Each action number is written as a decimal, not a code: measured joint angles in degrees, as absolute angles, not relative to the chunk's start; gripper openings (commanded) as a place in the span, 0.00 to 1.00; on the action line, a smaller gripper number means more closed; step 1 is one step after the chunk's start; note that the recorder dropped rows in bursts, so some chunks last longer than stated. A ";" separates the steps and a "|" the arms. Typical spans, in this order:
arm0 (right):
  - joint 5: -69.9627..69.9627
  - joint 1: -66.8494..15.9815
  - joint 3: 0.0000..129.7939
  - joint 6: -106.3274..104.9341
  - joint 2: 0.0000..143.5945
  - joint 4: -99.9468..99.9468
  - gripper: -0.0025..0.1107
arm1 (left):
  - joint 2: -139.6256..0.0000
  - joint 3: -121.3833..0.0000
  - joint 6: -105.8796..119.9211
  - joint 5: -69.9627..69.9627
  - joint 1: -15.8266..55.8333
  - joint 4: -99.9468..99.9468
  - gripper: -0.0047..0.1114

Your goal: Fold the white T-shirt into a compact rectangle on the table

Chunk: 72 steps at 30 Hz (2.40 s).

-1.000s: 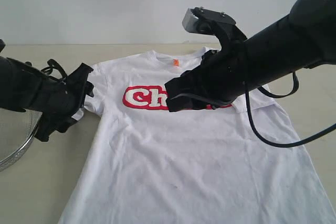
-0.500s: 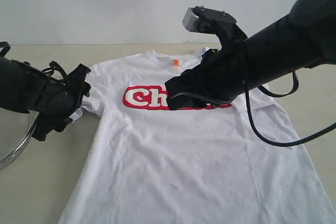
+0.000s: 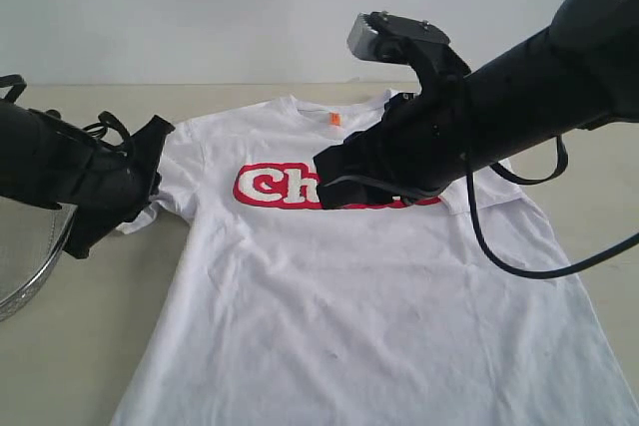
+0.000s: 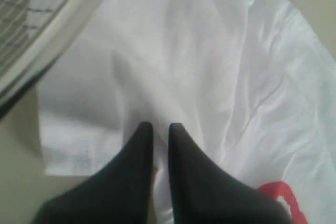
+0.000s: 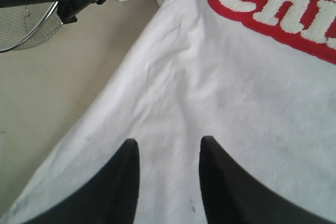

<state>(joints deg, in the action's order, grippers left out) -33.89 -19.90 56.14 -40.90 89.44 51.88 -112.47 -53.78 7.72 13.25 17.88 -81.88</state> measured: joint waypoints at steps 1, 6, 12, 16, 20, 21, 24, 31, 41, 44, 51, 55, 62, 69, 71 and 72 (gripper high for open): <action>-33.89 -19.90 56.14 -40.90 89.44 51.88 0.32 | -112.47 -53.78 7.72 13.25 17.88 -81.88 0.08; -33.89 -19.90 56.14 -40.90 89.44 51.88 0.32 | -112.47 -53.83 7.72 13.72 17.88 -81.15 0.08; -33.89 -19.90 56.14 -40.90 89.44 51.88 0.32 | -112.36 -53.83 7.62 12.75 17.88 -80.98 0.14; -33.89 -19.90 56.17 -40.90 89.44 51.88 0.32 | -111.84 -53.83 7.92 11.46 17.88 -80.98 0.41; -33.89 -19.90 56.17 -40.90 89.44 51.88 0.32 | -111.84 -53.83 8.16 10.29 17.88 -80.87 0.67; -33.89 -19.90 56.17 -40.90 89.44 51.88 0.32 | -111.84 -53.83 8.16 9.64 17.88 -80.87 0.70; -33.89 -19.90 56.17 -40.90 89.44 51.88 0.32 | -111.84 -53.83 8.16 7.46 17.88 -80.87 0.71; -33.89 -19.90 56.17 -40.90 89.44 51.88 0.32 | -111.84 -53.92 8.05 6.46 17.88 -80.87 0.71; -33.89 -19.90 56.28 -40.90 89.44 51.88 0.32 | -114.90 -57.95 7.94 5.51 17.88 -80.40 0.71; -33.89 -19.90 56.28 -40.90 89.44 51.88 0.32 | -115.67 -59.08 7.94 5.38 17.88 -79.39 0.67; -33.89 -19.90 56.30 -40.90 89.44 51.88 0.32 | -116.78 -59.30 7.94 7.95 17.88 -78.49 0.32; -33.89 -19.90 56.30 -40.90 89.44 51.88 0.32 | -117.38 -59.30 7.94 8.75 17.88 -78.49 0.14; -33.89 -19.90 56.30 -40.90 89.44 51.88 0.32 | -117.54 -59.30 8.19 9.88 17.88 -73.80 0.08; -32.44 -19.90 56.30 -40.90 89.44 51.88 0.32 | -117.54 -62.42 10.88 8.75 17.88 -56.38 0.08; -32.33 -19.90 56.30 -40.90 89.44 51.88 0.32 | -117.54 -64.10 14.35 6.51 17.88 -53.94 0.08; -32.25 -19.90 56.30 -40.90 89.44 51.88 0.32 | -117.54 -64.55 16.04 5.61 17.88 -53.51 0.08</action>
